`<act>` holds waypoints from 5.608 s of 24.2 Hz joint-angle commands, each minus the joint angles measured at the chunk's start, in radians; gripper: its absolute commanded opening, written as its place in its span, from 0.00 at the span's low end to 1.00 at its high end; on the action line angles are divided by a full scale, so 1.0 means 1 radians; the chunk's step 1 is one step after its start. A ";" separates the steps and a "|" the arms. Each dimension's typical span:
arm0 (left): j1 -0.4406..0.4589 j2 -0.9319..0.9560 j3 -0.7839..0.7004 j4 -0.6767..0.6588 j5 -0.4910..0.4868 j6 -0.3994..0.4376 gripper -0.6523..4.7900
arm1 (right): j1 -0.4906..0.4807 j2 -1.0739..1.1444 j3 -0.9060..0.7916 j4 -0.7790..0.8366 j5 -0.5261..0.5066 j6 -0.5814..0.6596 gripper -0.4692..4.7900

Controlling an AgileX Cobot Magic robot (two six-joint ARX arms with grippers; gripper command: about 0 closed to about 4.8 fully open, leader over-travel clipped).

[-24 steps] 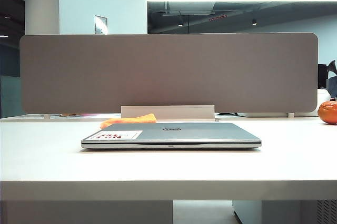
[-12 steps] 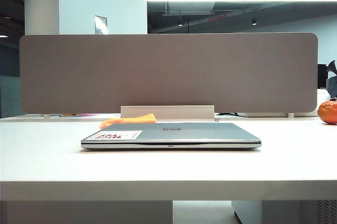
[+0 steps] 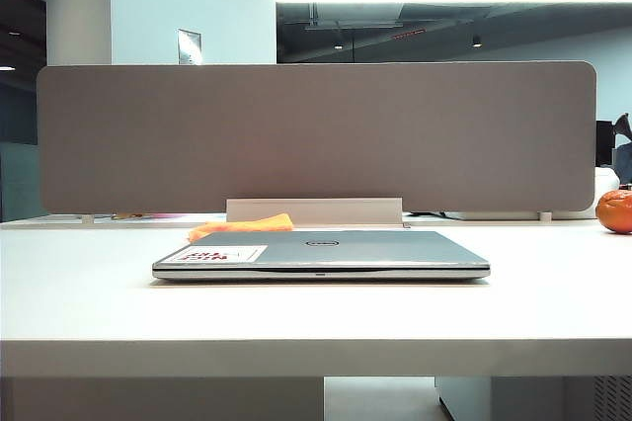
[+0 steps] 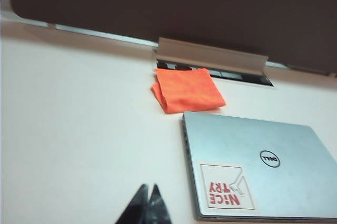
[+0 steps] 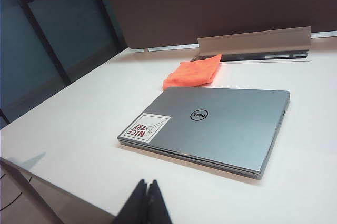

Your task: Pick up the orange rag and put it over the laptop.

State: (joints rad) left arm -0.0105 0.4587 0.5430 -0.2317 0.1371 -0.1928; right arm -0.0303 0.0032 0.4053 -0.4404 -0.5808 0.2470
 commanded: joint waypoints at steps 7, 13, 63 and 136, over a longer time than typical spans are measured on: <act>-0.001 0.231 0.136 0.006 0.066 0.002 0.11 | 0.000 0.000 0.005 0.010 -0.005 0.004 0.08; -0.001 0.424 0.202 0.062 0.111 -0.003 0.11 | -0.001 0.000 0.005 0.010 -0.005 0.004 0.08; -0.076 1.788 1.239 0.254 0.180 -0.193 0.52 | -0.001 0.000 0.003 0.009 0.006 0.003 0.08; -0.266 1.607 1.239 0.323 0.428 -0.176 0.11 | -0.001 0.000 0.004 0.022 0.001 0.004 0.08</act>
State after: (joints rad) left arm -0.2661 2.0628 1.7840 0.1425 0.5583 -0.3775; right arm -0.0307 0.0032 0.4049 -0.4286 -0.5777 0.2470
